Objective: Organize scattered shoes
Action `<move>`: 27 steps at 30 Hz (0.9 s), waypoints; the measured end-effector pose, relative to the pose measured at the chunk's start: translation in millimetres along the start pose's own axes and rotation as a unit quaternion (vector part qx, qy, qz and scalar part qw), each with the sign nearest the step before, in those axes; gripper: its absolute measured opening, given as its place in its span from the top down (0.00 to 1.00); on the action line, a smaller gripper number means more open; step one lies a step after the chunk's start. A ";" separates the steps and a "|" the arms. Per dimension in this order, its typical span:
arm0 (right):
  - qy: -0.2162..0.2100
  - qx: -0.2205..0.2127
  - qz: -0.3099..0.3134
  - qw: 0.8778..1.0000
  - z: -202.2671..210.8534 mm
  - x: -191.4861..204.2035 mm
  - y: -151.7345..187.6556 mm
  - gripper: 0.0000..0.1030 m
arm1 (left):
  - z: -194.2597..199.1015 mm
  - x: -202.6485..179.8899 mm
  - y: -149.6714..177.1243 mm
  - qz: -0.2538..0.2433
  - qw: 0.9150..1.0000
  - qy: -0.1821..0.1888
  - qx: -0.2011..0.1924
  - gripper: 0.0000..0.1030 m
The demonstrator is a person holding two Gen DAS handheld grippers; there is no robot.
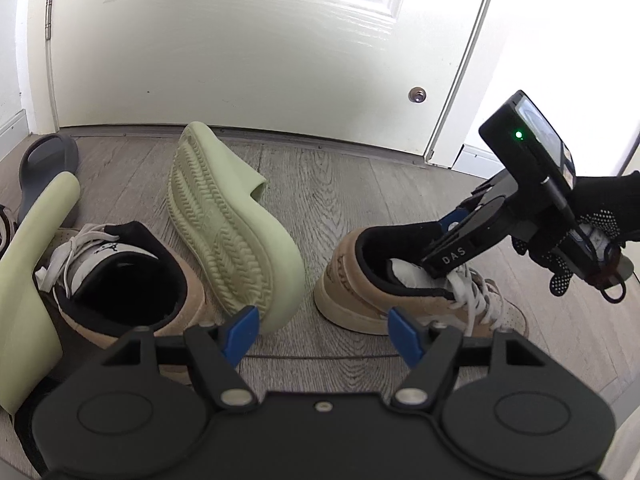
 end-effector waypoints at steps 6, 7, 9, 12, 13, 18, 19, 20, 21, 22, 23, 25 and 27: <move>-0.053 -0.007 -0.112 0.992 1.9 -3.4 4.4 0.81 | 0.2 1.9 0.8 0.005 1.000 0.001 0.002 0.30; -0.049 -0.009 -0.136 0.989 2.5 -6.9 5.8 0.81 | 1.3 2.4 1.3 0.005 1.000 -0.001 0.001 0.30; -0.034 -0.016 -0.190 0.981 4.2 -20.7 11.1 0.82 | 1.9 3.1 1.1 0.006 1.000 -0.002 -0.001 0.30; -0.009 -0.028 -0.232 0.972 11.3 -40.3 25.6 0.85 | 2.8 5.7 -0.5 0.012 1.000 -0.007 -0.006 0.30; -0.001 -0.031 -0.246 0.969 13.6 -47.6 32.2 0.85 | 3.2 6.9 -1.2 0.015 1.000 -0.008 -0.007 0.30; 0.044 -0.029 -0.273 0.961 24.7 -71.2 81.2 0.86 | 6.7 9.6 -3.0 0.022 1.000 -0.010 -0.013 0.30; 0.046 -0.027 -0.277 0.959 25.9 -72.2 87.2 0.86 | 7.0 9.7 -3.4 0.022 1.000 -0.011 -0.014 0.30; 0.053 -0.023 -0.280 0.958 27.7 -74.4 95.5 0.86 | 7.5 9.7 -3.5 0.022 1.000 -0.013 -0.015 0.30; 0.060 -0.018 -0.283 0.957 29.6 -76.6 103.9 0.86 | 7.9 9.7 -3.6 0.022 1.000 -0.015 -0.016 0.30; 0.067 -0.014 -0.287 0.956 31.5 -78.7 112.2 0.86 | 8.4 9.7 -3.4 0.022 0.999 -0.017 -0.018 0.30; 0.077 -0.010 -0.291 0.954 33.7 -80.6 120.8 0.86 | 8.5 9.5 -3.5 0.022 0.999 -0.019 -0.019 0.30; 0.086 -0.008 -0.311 0.946 37.9 -85.7 136.2 0.86 | 8.6 9.8 -3.8 0.024 0.999 -0.023 -0.021 0.30; 0.088 -0.011 -0.340 0.936 41.9 -91.6 150.4 0.86 | 8.9 10.6 -4.0 0.027 0.999 -0.026 -0.022 0.30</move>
Point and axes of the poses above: each gripper's, at about its wrist camera, not at the fingertips, and z roughly against the way its jaws point, x to its left, y to its underside, the point moved 6 cm from there along -z, roughly the way its jaws point
